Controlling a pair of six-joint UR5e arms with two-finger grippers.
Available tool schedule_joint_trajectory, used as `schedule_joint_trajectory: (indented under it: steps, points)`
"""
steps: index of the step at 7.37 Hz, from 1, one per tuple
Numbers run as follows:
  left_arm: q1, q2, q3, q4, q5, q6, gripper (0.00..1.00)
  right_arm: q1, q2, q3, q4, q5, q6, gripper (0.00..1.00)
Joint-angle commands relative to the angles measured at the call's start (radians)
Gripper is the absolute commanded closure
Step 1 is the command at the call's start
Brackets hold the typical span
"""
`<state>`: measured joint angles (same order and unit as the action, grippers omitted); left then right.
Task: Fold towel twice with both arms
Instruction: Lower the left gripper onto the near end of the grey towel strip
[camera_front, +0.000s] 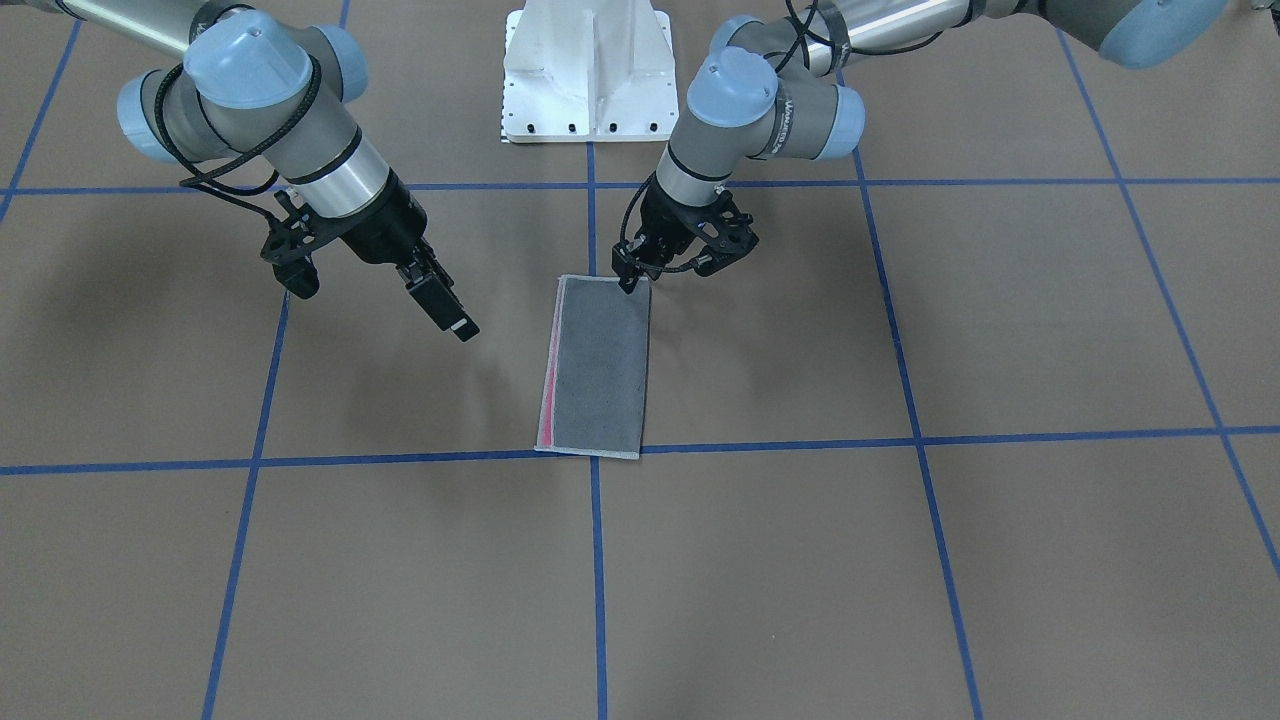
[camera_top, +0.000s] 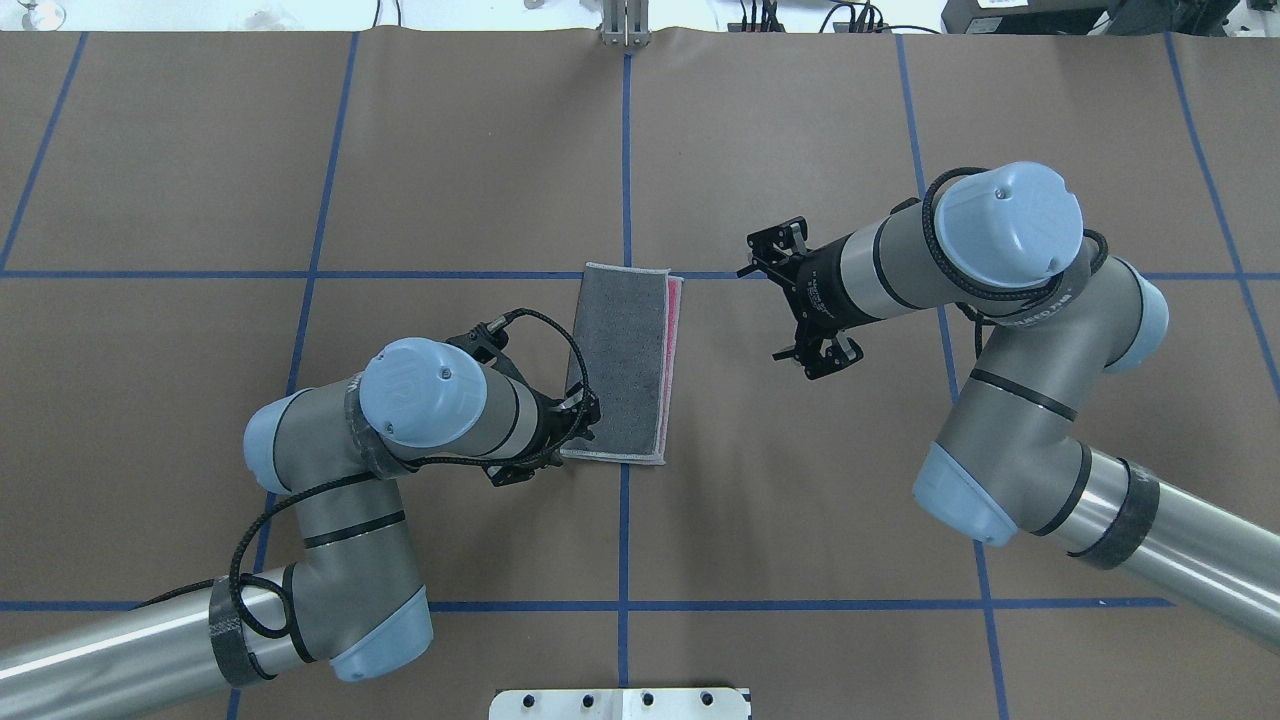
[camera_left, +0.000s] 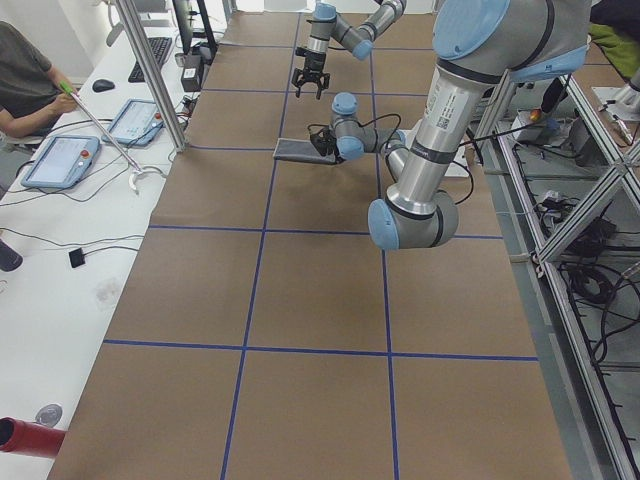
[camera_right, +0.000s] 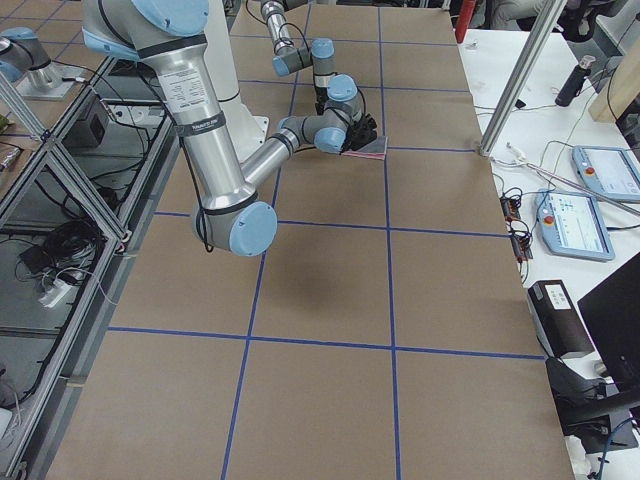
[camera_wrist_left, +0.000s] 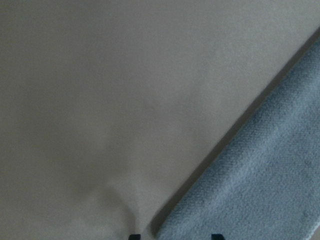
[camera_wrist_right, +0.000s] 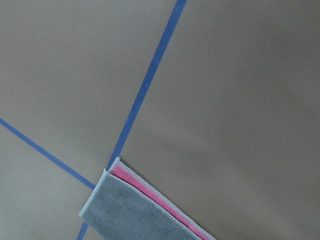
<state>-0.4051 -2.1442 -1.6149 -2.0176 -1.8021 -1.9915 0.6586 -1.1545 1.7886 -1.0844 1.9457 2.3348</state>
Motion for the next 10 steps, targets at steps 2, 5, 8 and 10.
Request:
schedule_joint_trajectory:
  steps: [2, 5, 8, 10]
  points:
    - [-0.001, 0.000, 0.003, 0.000, 0.003, 0.005, 0.92, 0.006, -0.007, 0.000, -0.003, -0.001, -0.041, 0.00]
    - [-0.004, 0.000, -0.023, 0.004, 0.000, -0.006, 1.00, 0.007, -0.007, 0.000, -0.003, 0.001, -0.041, 0.00]
    - [0.006, 0.036, -0.132, 0.002, 0.003, -0.113, 1.00, 0.007, -0.008, 0.002, -0.005, 0.007, -0.041, 0.00]
    - [0.047, 0.038, -0.137, 0.002, 0.015, -0.171, 1.00, 0.007, -0.008, 0.003, -0.005, 0.010, -0.041, 0.00]
